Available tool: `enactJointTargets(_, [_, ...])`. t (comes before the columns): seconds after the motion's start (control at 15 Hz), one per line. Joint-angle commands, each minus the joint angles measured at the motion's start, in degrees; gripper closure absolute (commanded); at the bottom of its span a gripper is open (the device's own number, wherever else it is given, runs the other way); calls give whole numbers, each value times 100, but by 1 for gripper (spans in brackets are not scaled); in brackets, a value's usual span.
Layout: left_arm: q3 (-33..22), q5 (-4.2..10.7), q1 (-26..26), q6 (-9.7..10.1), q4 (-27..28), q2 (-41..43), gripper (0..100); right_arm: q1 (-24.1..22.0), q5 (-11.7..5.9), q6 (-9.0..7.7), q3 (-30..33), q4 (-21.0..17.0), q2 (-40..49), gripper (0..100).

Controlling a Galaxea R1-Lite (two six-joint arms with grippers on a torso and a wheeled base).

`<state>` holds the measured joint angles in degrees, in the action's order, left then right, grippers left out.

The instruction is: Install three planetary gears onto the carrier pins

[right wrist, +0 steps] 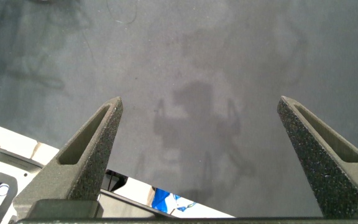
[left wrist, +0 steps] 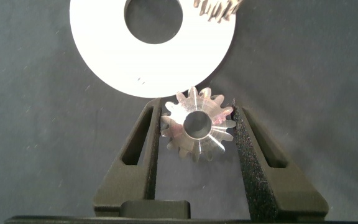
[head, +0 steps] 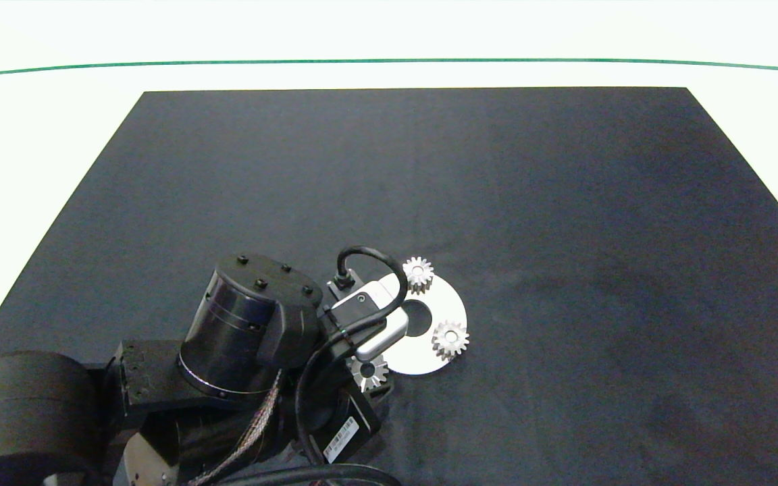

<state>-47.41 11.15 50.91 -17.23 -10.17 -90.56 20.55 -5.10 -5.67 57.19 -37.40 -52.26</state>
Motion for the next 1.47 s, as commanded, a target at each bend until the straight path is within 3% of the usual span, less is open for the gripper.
enactJointTargets(0.07, [-119,10,16,-18,6,-119,100,19,-9,-4,12,-22,-47,0])
enactJointTargets(1.27, [-981,18,86,-62,59,-682,100,1,-18,13,276,-30,5,0])
enactJointTargets(1.47, [-1051,18,42,-79,463,-489,100,10,-9,13,276,-30,23,0])
